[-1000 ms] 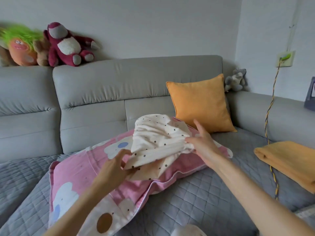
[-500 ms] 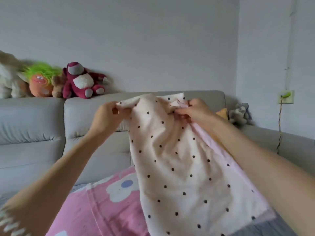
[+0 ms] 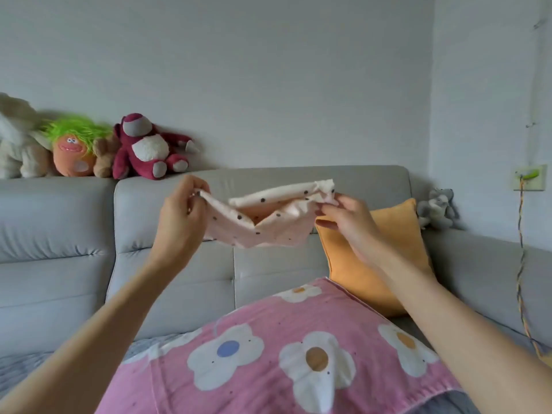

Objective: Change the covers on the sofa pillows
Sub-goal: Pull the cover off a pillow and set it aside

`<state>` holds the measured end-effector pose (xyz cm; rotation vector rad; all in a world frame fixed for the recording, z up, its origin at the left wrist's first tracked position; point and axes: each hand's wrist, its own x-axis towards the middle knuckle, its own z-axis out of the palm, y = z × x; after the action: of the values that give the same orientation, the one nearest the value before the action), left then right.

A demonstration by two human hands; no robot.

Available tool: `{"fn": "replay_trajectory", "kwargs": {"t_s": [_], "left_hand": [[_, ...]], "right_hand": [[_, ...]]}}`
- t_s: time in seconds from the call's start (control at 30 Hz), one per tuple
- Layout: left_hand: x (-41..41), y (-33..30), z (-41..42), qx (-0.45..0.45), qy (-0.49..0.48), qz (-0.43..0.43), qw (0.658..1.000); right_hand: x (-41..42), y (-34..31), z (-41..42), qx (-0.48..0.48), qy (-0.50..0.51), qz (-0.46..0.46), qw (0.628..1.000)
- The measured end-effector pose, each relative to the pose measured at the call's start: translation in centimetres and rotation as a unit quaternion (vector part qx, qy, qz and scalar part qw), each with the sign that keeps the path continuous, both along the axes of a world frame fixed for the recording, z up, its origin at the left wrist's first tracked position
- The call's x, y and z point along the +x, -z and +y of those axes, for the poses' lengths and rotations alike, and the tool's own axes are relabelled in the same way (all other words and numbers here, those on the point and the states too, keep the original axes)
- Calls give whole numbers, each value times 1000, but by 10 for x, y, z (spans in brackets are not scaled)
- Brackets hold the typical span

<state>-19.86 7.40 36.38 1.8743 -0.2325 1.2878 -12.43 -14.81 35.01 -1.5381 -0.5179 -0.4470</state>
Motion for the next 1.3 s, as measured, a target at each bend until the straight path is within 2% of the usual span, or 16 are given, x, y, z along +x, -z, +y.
{"fn": "replay_trajectory", "kwargs": {"t_s": [0.07, 0.13, 0.2, 0.27, 0.37, 0.43, 0.53, 0.63, 0.7, 0.83, 0.9, 1.0, 1.07, 1.13, 1.23, 1.3], "left_hand": [[-15, 46, 8, -3, 18, 64, 998], [-32, 87, 18, -13, 26, 166, 986], [-53, 115, 27, 2, 58, 277, 959], [-74, 132, 35, 31, 106, 364, 925], [-98, 144, 38, 72, 152, 430, 887], [-105, 145, 38, 104, 152, 435, 882], [-98, 138, 39, -10, 178, 402, 898], [-64, 123, 45, -134, 74, 276, 949], [-37, 108, 46, -155, -4, 205, 966], [20, 101, 56, -77, -152, 230, 958], [51, 119, 69, -44, -196, 261, 944], [83, 172, 83, -1, -207, 381, 901], [89, 208, 80, 52, -203, 461, 862], [89, 222, 80, 95, -210, 483, 845], [95, 201, 90, 159, -220, 453, 849], [96, 176, 88, 169, -207, 380, 885]], "right_hand": [[-17, 45, -10, -105, -4, 31, 994], [-41, 86, -20, -194, -78, 74, 975], [-68, 116, -26, -230, -155, 102, 955], [-93, 137, -32, -253, -177, 115, 944], [-115, 157, -37, -294, -200, 112, 928], [-122, 161, -35, -289, -237, 102, 922], [-108, 156, -24, -238, -155, 73, 956], [-72, 138, -1, -175, -5, -17, 984], [-41, 124, 22, -187, 53, -48, 980], [26, 115, 67, -298, 141, -4, 944], [59, 127, 83, -388, 176, 22, 904], [90, 170, 93, -485, 184, 47, 854], [92, 199, 93, -507, 169, 68, 842], [92, 210, 89, -510, 162, 94, 839], [93, 188, 84, -511, 159, 109, 837], [89, 161, 87, -473, 183, 39, 861]]}}
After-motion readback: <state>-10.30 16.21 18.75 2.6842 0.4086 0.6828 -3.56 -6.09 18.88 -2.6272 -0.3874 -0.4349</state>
